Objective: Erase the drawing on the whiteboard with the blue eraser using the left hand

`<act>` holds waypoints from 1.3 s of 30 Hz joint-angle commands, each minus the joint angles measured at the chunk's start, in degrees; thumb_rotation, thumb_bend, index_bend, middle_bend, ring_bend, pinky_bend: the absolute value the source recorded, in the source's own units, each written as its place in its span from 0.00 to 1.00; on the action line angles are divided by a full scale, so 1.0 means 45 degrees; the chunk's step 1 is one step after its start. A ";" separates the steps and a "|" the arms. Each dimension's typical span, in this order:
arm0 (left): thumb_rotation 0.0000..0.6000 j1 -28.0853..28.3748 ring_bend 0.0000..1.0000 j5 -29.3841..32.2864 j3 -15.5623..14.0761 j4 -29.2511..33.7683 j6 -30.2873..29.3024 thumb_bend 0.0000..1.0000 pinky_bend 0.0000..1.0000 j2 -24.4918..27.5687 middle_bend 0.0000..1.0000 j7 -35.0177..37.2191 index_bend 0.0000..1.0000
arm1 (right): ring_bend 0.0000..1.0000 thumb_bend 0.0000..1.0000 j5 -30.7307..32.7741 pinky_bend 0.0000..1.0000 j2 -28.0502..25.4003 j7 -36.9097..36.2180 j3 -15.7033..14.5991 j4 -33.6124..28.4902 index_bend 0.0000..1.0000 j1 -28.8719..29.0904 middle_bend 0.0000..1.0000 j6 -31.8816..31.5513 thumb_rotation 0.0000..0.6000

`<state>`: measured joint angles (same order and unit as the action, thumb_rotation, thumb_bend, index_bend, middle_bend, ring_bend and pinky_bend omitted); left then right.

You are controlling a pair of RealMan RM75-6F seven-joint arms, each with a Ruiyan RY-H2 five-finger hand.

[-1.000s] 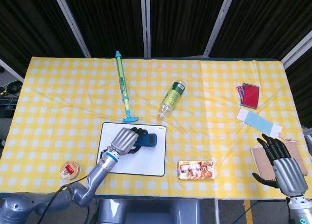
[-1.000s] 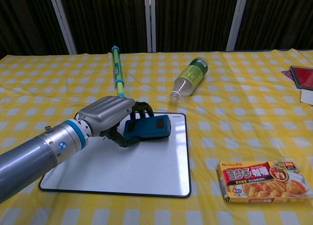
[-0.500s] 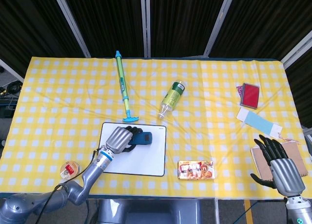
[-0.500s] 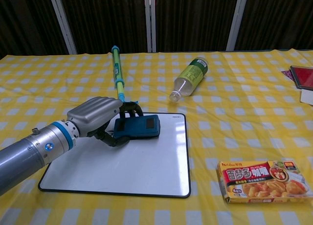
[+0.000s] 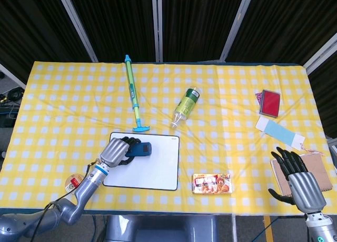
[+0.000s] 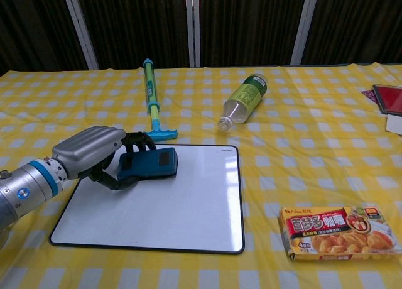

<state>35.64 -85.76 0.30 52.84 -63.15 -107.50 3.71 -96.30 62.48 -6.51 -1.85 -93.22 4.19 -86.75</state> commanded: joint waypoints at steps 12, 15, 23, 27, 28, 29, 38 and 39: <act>1.00 0.0120 0.48 -0.0174 0.0310 0.0777 -0.0200 0.83 0.63 0.0187 0.62 -0.0030 0.85 | 0.00 0.06 0.0011 0.00 0.0019 0.0058 0.0002 -0.0022 0.00 -0.0011 0.00 -0.0009 1.00; 1.00 0.0303 0.48 -0.0174 0.0553 0.1224 -0.0210 0.83 0.63 0.0078 0.62 -0.0186 0.85 | 0.00 0.05 0.0027 0.00 0.0003 -0.0017 0.0025 -0.0009 0.00 -0.0010 0.00 -0.0036 1.00; 1.00 0.0806 0.48 -0.0062 0.1010 0.2119 0.0148 0.83 0.63 -0.0146 0.62 -0.1072 0.85 | 0.00 0.06 0.0105 0.00 -0.0043 -0.0196 0.0057 0.0031 0.00 0.0007 0.00 -0.0010 1.00; 1.00 0.0948 0.48 0.0223 0.1141 0.2146 0.0522 0.83 0.63 -0.0389 0.62 -0.1571 0.85 | 0.00 0.05 0.0103 0.00 -0.0091 -0.0322 0.0056 0.0036 0.00 0.0007 0.00 -0.0024 1.00; 1.00 0.0949 0.48 0.0301 0.1150 0.2083 0.0594 0.83 0.63 -0.0449 0.62 -0.1650 0.85 | 0.00 0.05 0.0082 0.00 -0.0096 -0.0332 0.0048 0.0039 0.00 0.0003 0.00 -0.0038 1.00; 1.00 0.0940 0.48 0.0381 0.1159 0.2013 0.0655 0.83 0.63 -0.0516 0.62 -0.1700 0.85 | 0.00 0.05 0.0074 0.00 -0.0100 -0.0348 0.0046 0.0044 0.00 0.0000 0.00 -0.0047 1.00; 1.00 0.0480 0.48 0.0255 0.1044 0.2308 -0.0072 0.83 0.63 0.0246 0.62 -0.1560 0.85 | 0.00 0.05 0.0121 0.00 -0.0120 -0.0396 0.0068 0.0069 0.00 -0.0006 0.00 -0.0055 1.00; 1.00 0.0402 0.48 0.0222 0.1009 0.2501 -0.0141 0.83 0.63 0.0626 0.62 -0.1469 0.85 | 0.00 0.05 0.0118 0.00 -0.0114 -0.0371 0.0065 0.0061 0.00 -0.0010 0.00 -0.0056 1.00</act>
<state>38.18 -84.52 5.02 62.92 -63.12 -106.65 -3.37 -95.77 61.96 -8.18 -1.56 -92.94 4.15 -87.00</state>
